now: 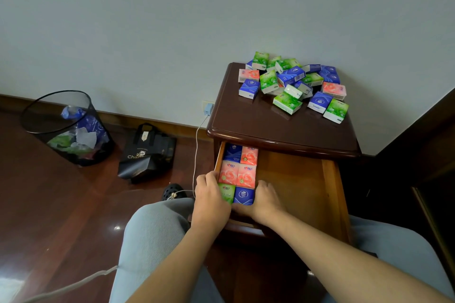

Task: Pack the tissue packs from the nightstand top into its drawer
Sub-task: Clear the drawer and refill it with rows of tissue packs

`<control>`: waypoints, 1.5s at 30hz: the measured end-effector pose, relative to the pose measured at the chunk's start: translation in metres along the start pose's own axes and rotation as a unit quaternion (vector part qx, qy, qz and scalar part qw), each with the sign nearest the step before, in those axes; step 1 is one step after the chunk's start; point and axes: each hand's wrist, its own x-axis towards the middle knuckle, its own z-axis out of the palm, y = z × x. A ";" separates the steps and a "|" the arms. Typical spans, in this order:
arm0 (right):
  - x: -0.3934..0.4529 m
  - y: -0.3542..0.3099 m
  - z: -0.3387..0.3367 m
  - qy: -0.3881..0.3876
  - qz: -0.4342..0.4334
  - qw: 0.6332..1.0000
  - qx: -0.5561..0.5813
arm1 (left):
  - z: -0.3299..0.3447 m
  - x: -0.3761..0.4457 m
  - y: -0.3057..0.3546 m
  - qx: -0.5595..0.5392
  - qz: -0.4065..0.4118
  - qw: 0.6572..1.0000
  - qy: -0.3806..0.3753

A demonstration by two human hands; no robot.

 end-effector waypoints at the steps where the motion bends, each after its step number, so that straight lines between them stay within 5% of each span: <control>1: -0.001 0.001 -0.007 0.015 0.004 1.000 0.006 | 0.000 0.000 0.001 0.004 0.000 1.000 -0.002; 8: 0.009 0.014 -0.100 0.258 -0.101 0.959 0.068 | -0.003 0.022 0.041 0.109 0.102 0.988 0.046; 12: 0.029 0.035 -0.146 0.326 -0.103 0.938 0.052 | 0.002 0.048 0.083 0.112 0.205 0.971 0.046; 16: 0.044 0.068 -0.167 0.308 -0.018 0.951 0.008 | 0.019 0.076 0.122 0.182 0.227 0.956 -0.049; 20: 0.061 0.087 -0.184 0.300 -0.048 0.953 -0.010 | 0.042 0.093 0.142 0.260 0.189 0.936 -0.141; 30: 0.126 0.078 -0.217 0.238 0.039 0.971 0.009 | 0.058 0.098 0.149 0.265 0.166 0.945 -0.100; 36: 0.105 0.068 -0.182 0.359 0.047 0.921 -0.145 | 0.060 0.097 0.152 0.279 0.167 0.942 -0.088; 39: 0.094 0.067 -0.176 0.373 0.029 0.920 -0.113 | 0.058 0.098 0.150 0.273 0.170 0.942 -0.099; 45: 0.096 0.075 -0.176 0.230 -0.069 0.969 0.055 | 0.053 0.099 0.148 0.261 0.177 0.943 -0.103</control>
